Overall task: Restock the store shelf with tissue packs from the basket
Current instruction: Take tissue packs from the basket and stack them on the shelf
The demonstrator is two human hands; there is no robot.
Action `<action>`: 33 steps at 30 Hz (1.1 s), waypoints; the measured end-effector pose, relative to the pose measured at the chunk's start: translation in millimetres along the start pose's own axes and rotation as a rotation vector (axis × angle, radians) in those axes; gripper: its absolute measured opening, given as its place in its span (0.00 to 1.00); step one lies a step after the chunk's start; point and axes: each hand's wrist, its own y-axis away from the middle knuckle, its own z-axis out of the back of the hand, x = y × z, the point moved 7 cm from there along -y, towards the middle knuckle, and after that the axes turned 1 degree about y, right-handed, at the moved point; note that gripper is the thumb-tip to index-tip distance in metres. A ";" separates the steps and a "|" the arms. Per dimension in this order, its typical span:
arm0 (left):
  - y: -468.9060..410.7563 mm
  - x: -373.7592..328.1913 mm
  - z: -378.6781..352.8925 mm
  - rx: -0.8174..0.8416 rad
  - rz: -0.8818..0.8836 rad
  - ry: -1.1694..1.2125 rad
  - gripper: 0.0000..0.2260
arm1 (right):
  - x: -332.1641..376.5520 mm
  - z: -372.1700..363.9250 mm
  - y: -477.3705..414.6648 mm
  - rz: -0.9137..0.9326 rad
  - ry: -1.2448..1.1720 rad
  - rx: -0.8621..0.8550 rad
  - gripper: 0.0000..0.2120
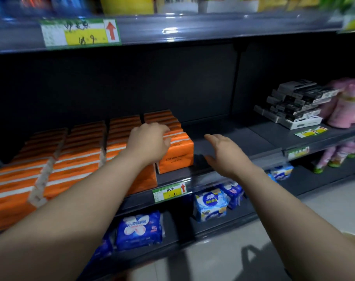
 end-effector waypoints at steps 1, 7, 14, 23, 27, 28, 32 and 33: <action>8.5 -12.2 1.4 -0.003 -0.022 0.001 0.18 | -2.7 5.0 8.1 -0.001 0.037 0.001 0.30; 53.3 -86.4 -9.2 0.036 -0.149 0.067 0.16 | -31.7 30.0 75.1 -0.036 0.214 0.084 0.30; 101.1 -204.9 -48.2 0.127 -0.343 0.167 0.15 | -137.3 66.7 197.1 -0.231 0.323 0.182 0.26; 158.3 -354.6 -132.2 0.363 -0.533 0.227 0.16 | -258.7 48.8 347.1 -0.572 0.277 0.408 0.27; 181.0 -394.3 -194.3 0.533 -0.569 0.236 0.15 | -287.1 25.6 374.5 -0.605 0.286 0.490 0.27; 185.7 -401.5 -211.5 0.581 -0.565 0.237 0.16 | -294.1 19.3 378.6 -0.607 0.284 0.507 0.26; 205.1 -417.1 -282.5 0.794 -0.560 0.149 0.17 | -311.6 -6.5 388.1 -0.582 0.280 0.571 0.25; 210.4 -420.1 -298.7 0.840 -0.568 0.127 0.17 | -316.2 -13.5 391.2 -0.583 0.277 0.591 0.26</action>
